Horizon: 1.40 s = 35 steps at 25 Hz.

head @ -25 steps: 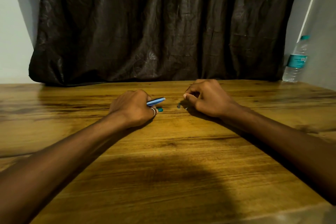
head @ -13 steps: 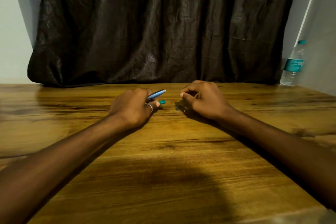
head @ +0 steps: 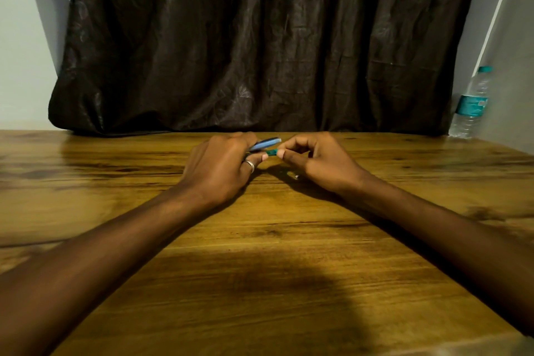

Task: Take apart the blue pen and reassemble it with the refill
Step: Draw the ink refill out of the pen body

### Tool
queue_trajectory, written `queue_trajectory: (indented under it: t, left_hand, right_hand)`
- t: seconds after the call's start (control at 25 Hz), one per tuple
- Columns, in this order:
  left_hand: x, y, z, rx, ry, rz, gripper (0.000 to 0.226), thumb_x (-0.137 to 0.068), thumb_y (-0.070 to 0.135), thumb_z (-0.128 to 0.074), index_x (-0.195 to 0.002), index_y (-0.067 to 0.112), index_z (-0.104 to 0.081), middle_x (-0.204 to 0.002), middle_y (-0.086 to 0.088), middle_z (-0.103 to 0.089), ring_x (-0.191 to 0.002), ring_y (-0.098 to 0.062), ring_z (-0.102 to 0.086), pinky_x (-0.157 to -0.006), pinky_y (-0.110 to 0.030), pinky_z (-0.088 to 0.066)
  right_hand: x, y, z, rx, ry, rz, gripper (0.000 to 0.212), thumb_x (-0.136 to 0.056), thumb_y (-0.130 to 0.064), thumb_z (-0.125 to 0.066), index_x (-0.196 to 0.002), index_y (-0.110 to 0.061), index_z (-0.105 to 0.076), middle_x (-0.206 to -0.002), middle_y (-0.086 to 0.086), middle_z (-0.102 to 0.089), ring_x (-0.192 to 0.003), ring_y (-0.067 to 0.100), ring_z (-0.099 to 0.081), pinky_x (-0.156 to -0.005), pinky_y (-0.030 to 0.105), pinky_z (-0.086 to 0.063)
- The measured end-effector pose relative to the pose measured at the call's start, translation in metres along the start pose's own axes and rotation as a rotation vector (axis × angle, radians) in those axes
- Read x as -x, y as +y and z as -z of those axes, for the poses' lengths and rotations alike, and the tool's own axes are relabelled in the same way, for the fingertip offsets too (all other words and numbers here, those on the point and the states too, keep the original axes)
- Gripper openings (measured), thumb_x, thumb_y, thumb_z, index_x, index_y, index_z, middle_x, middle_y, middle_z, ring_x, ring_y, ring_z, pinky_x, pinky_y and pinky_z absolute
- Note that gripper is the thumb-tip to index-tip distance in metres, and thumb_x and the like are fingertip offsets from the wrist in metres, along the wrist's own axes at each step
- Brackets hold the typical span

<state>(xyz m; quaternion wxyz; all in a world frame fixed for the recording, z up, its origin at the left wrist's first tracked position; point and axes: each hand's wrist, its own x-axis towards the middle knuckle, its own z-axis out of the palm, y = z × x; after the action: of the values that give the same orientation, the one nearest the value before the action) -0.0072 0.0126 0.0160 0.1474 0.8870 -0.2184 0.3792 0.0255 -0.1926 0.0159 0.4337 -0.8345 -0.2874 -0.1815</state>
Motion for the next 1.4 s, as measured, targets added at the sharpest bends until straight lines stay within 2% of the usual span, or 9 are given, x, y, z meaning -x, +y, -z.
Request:
queue_trajectory:
  t: [0.12, 0.2, 0.4, 0.56, 0.76, 0.92, 1.0, 1.12, 1.4]
  left_hand:
    - [0.001, 0.0, 0.002, -0.01, -0.018, -0.002, 0.02, -0.094, 0.043, -0.059, -0.108, 0.031, -0.065, -0.084, 0.013, -0.059, -0.07, -0.007, -0.049, -0.052, -0.025, -0.032]
    - [0.002, 0.001, 0.001, -0.003, -0.028, 0.003, 0.019, -0.093, 0.043, -0.062, -0.106, 0.031, -0.065, -0.081, 0.015, -0.055, -0.071, -0.009, -0.05, -0.051, -0.023, -0.029]
    - [0.002, 0.002, 0.0, 0.096, -0.05, 0.071, 0.018, -0.092, 0.042, -0.066, -0.107, 0.033, -0.067, -0.073, 0.018, -0.056, -0.066, 0.002, -0.049, -0.051, -0.024, -0.029]
    - [0.003, 0.002, 0.001, 0.127, -0.063, 0.078, 0.022, -0.091, 0.042, -0.066, -0.11, 0.031, -0.069, -0.082, 0.011, -0.066, -0.07, -0.002, -0.053, -0.055, -0.027, -0.036]
    - [0.001, 0.001, 0.0, 0.117, -0.064, 0.097, 0.019, -0.09, 0.045, -0.068, -0.105, 0.032, -0.07, -0.072, 0.015, -0.059, -0.066, 0.001, -0.05, -0.052, -0.026, -0.03]
    - [-0.003, -0.002, 0.002, 0.127, -0.056, 0.085, 0.017, -0.089, 0.043, -0.069, -0.103, 0.033, -0.07, -0.07, 0.016, -0.059, -0.066, -0.001, -0.053, -0.052, -0.026, -0.032]
    - [-0.003, -0.005, 0.003, 0.092, -0.042, 0.077, 0.016, -0.089, 0.043, -0.069, -0.101, 0.033, -0.071, -0.068, 0.016, -0.058, -0.064, -0.002, -0.053, -0.051, -0.027, -0.034]
    - [-0.003, -0.018, 0.007, 0.064, -0.021, 0.124, 0.017, -0.088, 0.044, -0.069, -0.101, 0.033, -0.071, -0.067, 0.015, -0.058, -0.063, -0.001, -0.054, -0.05, -0.027, -0.036]
    - [-0.006, -0.028, 0.005, -0.035, 0.069, 0.227, 0.02, -0.09, 0.04, -0.068, -0.105, 0.028, -0.071, -0.07, 0.014, -0.055, -0.065, -0.008, -0.052, -0.051, -0.027, -0.033]
  right_hand:
    - [0.001, -0.002, -0.001, -0.05, -0.005, -0.009, 0.008, -0.092, -0.014, -0.069, -0.095, -0.013, -0.077, -0.088, -0.002, -0.075, -0.073, -0.003, -0.062, -0.066, 0.018, -0.048]
    - [0.001, -0.003, 0.0, -0.061, -0.014, -0.023, 0.007, -0.092, -0.012, -0.069, -0.095, -0.012, -0.076, -0.088, -0.003, -0.075, -0.072, -0.005, -0.062, -0.064, 0.015, -0.047]
    - [0.003, -0.005, 0.001, -0.045, -0.038, -0.02, 0.007, -0.093, -0.017, -0.069, -0.095, -0.017, -0.075, -0.09, 0.001, -0.076, -0.075, 0.003, -0.065, -0.065, 0.024, -0.053]
    - [0.005, -0.005, 0.002, -0.008, -0.058, -0.005, 0.007, -0.092, -0.018, -0.069, -0.094, -0.022, -0.074, -0.09, 0.0, -0.075, -0.081, 0.019, -0.069, -0.068, 0.035, -0.056]
    - [0.003, -0.003, 0.001, 0.034, -0.056, 0.009, 0.008, -0.092, -0.017, -0.068, -0.095, -0.022, -0.074, -0.087, -0.006, -0.074, -0.075, 0.003, -0.064, -0.068, 0.031, -0.053]
    - [0.0, -0.002, -0.001, 0.011, -0.046, -0.021, 0.008, -0.093, -0.018, -0.067, -0.093, -0.023, -0.073, -0.085, -0.004, -0.074, -0.07, 0.001, -0.062, -0.066, 0.029, -0.052]
    - [-0.002, 0.001, 0.002, 0.013, 0.024, -0.045, 0.007, -0.093, -0.017, -0.068, -0.091, -0.022, -0.073, -0.083, -0.004, -0.074, -0.071, 0.003, -0.063, -0.069, 0.03, -0.053]
    - [-0.002, 0.008, 0.02, 0.155, 0.125, -0.007, 0.006, -0.091, -0.017, -0.07, -0.091, -0.022, -0.074, -0.085, -0.007, -0.073, -0.08, 0.005, -0.066, -0.075, 0.033, -0.053]
    - [-0.008, -0.01, 0.01, 0.592, -0.099, 0.256, 0.014, -0.093, -0.026, -0.06, -0.099, -0.02, -0.071, -0.097, 0.001, -0.068, -0.093, 0.019, -0.062, -0.08, 0.041, -0.051]
